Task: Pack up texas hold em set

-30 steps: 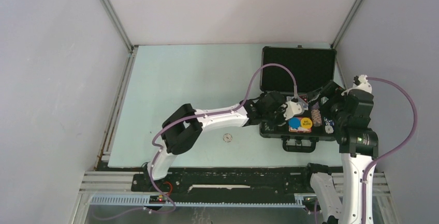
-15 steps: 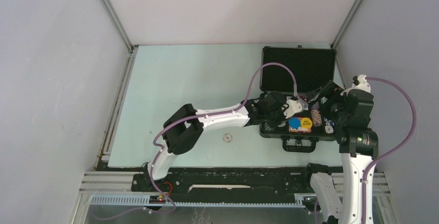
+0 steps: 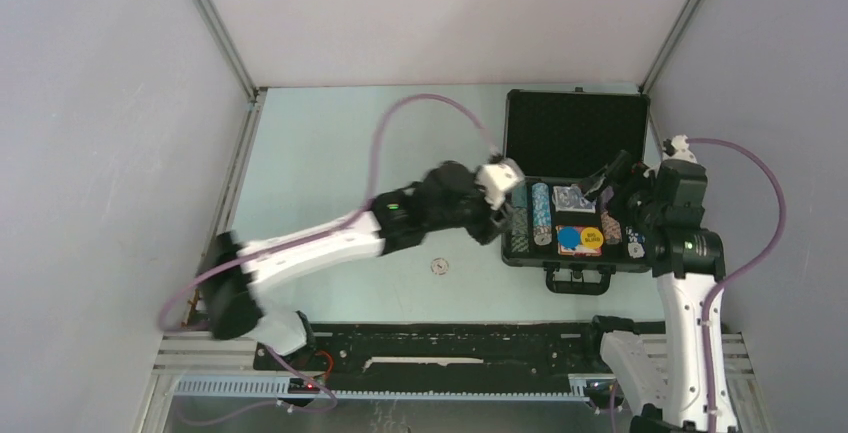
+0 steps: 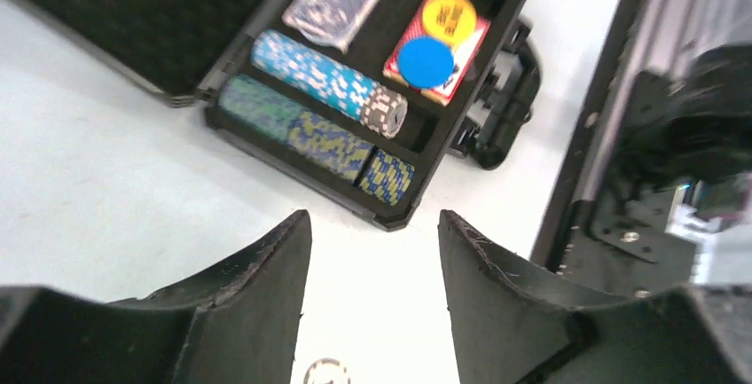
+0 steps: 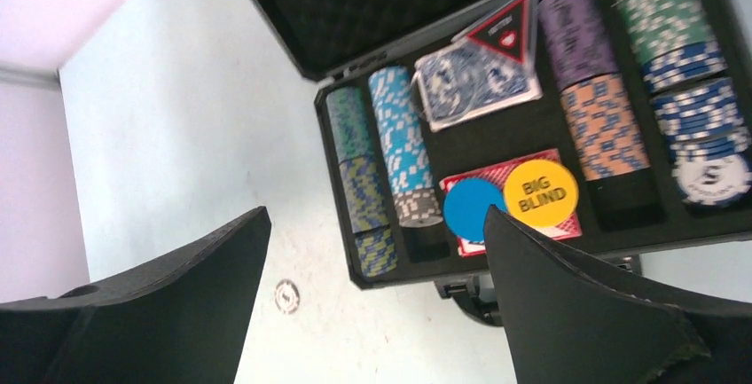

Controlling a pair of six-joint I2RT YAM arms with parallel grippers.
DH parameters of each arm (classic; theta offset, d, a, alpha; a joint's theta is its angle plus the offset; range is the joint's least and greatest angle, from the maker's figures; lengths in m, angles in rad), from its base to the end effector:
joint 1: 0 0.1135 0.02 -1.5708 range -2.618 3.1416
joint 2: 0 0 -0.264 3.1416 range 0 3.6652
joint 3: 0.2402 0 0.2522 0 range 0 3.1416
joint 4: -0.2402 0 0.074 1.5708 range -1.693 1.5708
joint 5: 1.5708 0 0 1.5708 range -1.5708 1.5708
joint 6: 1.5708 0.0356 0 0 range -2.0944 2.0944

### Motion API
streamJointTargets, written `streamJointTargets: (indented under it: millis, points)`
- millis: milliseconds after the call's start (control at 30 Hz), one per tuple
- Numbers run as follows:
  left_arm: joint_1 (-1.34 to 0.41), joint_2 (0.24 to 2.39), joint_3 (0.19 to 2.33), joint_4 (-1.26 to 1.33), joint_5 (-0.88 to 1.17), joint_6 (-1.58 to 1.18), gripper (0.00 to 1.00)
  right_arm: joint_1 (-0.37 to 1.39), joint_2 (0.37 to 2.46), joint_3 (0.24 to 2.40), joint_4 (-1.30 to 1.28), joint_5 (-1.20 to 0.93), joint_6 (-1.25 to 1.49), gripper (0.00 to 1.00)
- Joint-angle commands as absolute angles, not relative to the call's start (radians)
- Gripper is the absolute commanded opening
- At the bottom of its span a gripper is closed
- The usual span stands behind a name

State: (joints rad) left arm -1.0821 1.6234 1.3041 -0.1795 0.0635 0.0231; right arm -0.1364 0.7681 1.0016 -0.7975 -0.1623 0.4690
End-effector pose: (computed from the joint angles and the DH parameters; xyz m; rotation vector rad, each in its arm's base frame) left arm 0.1771 -0.3379 0.3048 1.1616 1.8064 -0.7031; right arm 0.1462 -0.0143 0.3536 0.5482 2.0778 0.3679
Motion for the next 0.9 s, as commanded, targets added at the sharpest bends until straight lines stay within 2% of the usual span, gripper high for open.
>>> streamJointTargets:
  millis: [0,33,67,100,233,400,600,867]
  points:
    - [-1.025,1.254,1.145,-0.174,0.04,-0.122,0.63,-0.025,0.825,1.031,-0.803,-0.16,0.459,1.0]
    - [-1.001,1.192,1.123,-0.208,0.037,-0.141,0.7,0.041,0.842,1.03,-0.8,-0.139,0.467,1.0]
    - [-0.97,1.125,1.103,-0.254,0.038,-0.158,0.82,0.112,0.865,1.03,-0.797,-0.108,0.475,1.0]
    - [-0.936,1.059,1.082,-0.286,0.038,-0.178,0.87,0.197,0.892,1.031,-0.793,-0.075,0.483,1.0]
    - [-0.787,0.836,1.055,-0.426,0.008,-0.227,0.92,0.521,1.073,1.038,-0.786,-0.002,0.5,1.0]
    - [-0.695,0.706,1.1,-0.544,-0.194,-0.178,1.0,0.847,1.332,1.118,-0.782,0.092,0.517,1.0]
    - [-0.669,0.679,1.137,-0.5,-0.414,-0.149,1.0,0.922,1.562,1.182,-0.74,0.012,0.518,1.0]
    - [-0.641,0.56,0.941,-0.369,-0.53,-0.104,1.0,0.947,1.767,1.359,-0.886,0.012,0.486,1.0]
